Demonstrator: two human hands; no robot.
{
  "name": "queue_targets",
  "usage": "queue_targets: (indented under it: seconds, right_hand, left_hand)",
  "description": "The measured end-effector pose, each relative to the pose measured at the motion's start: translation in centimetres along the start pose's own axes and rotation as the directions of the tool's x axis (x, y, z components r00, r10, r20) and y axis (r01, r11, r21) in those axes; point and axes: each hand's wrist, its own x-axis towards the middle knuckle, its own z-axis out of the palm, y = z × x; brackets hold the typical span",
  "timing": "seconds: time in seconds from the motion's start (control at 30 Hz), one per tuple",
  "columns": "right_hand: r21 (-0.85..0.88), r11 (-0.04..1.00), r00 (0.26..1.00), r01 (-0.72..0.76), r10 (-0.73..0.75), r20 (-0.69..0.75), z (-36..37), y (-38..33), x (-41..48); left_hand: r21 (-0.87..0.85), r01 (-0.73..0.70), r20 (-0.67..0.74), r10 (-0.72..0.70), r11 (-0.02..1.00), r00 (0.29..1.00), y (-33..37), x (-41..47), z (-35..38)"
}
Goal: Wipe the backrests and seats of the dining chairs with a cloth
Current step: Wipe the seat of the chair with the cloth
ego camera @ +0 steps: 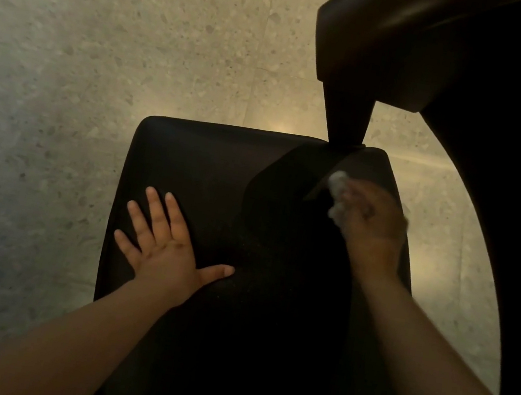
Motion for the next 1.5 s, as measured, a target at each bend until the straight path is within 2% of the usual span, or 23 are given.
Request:
queue_targets:
  seconds: [0.1, 0.2, 0.27, 0.33, 0.43, 0.5, 0.57, 0.63, 0.7, 0.87, 0.93, 1.1, 1.17, 1.27, 1.33, 1.4, 1.5]
  right_hand:
    - [-0.183, 0.983, 0.99, -0.033, 0.007, -0.138, -1.5, 1.7, 3.8]
    - [-0.078, 0.991, 0.986, -0.11, 0.099, -0.13, -1.1, 2.2, 4.5]
    - [-0.072, 0.99, 0.986, -0.118, 0.108, -0.128, 0.1, 1.8, 3.1]
    - [-0.066, 0.992, 0.993, -0.106, 0.103, -0.056, 1.4, 1.3, 0.4]
    - [0.031, 0.999, 0.99, -0.032, 0.027, 0.139, 2.4, 0.2, -4.9]
    - [0.078, 0.997, 0.984, -0.015, 0.0, 0.18, 1.8, 0.1, -5.7]
    - [0.081, 0.995, 0.996, -0.06, 0.055, 0.063, 0.6, 0.5, -3.6]
    - [-0.009, 0.992, 0.987, -0.128, 0.127, -0.099, -1.1, 1.2, -0.4]
    - [-0.092, 0.988, 0.974, -0.127, 0.107, -0.198, -2.1, 2.2, 1.8]
    - [-0.131, 0.97, 0.966, -0.204, 0.177, -0.188, 0.0, 2.9, 0.6]
    - [-0.083, 0.977, 0.97, -0.194, 0.179, -0.165, 1.0, 2.2, -1.6]
    - [0.074, 0.993, 0.995, -0.091, 0.089, 0.039, 1.2, 1.3, -5.8]
    - [0.039, 0.996, 0.996, -0.078, 0.079, -0.036, 0.3, 1.7, -3.9]
    - [-0.184, 0.971, 0.967, -0.151, 0.106, -0.231, -1.9, 3.4, 0.8]
    - [-0.15, 0.954, 0.933, -0.261, 0.209, -0.294, -2.6, 4.7, 2.5]
    - [-0.094, 0.93, 0.903, -0.355, 0.315, -0.293, -2.0, 5.0, 2.4]
    - [-0.099, 0.936, 0.907, -0.337, 0.294, -0.3, -0.2, 4.0, -0.4]
  left_hand:
    - [0.011, 0.005, 0.003, -0.005, 1.0, 1.0, 0.0, 0.1, 0.0]
    - [0.017, 0.008, 0.004, -0.008, 1.0, 1.0, 0.0, 0.1, 0.2]
    - [0.016, 0.01, 0.005, -0.01, 1.0, 1.0, 0.0, 0.1, 0.2]
    - [0.015, 0.009, 0.005, -0.009, 1.0, 1.0, 0.0, 0.1, 0.2]
    - [0.019, 0.019, 0.008, -0.02, 1.0, 1.0, 0.1, 0.0, 0.1]
    - [0.019, 0.021, 0.01, -0.021, 1.0, 1.0, 0.2, 0.0, 0.1]
    - [0.017, 0.025, 0.01, -0.025, 1.0, 1.0, 0.2, 0.1, 0.1]
    - [0.021, 0.023, 0.01, -0.023, 1.0, 1.0, 0.1, 0.1, 0.1]
    - [0.02, 0.022, 0.008, -0.022, 1.0, 1.0, 0.1, 0.2, 0.1]
    - [0.017, 0.021, 0.006, -0.021, 1.0, 1.0, 0.1, 0.2, 0.2]
    - [0.018, 0.023, 0.009, -0.023, 1.0, 1.0, 0.2, 0.2, 0.2]
    - [0.022, 0.022, 0.018, -0.022, 1.0, 1.0, 0.2, 0.1, 0.0]
    - [0.022, 0.024, 0.019, -0.024, 0.999, 1.0, 0.2, 0.0, 0.0]
    - [0.036, 0.028, 0.013, -0.028, 0.999, 1.0, 0.2, 0.1, 0.1]
    - [0.04, 0.026, 0.01, -0.027, 0.999, 1.0, 0.2, 0.2, 0.2]
    - [0.042, 0.03, 0.004, -0.031, 0.999, 1.0, 0.0, 0.4, 0.4]
    - [0.043, 0.039, 0.0, -0.039, 0.998, 0.999, -0.1, 0.6, 0.5]
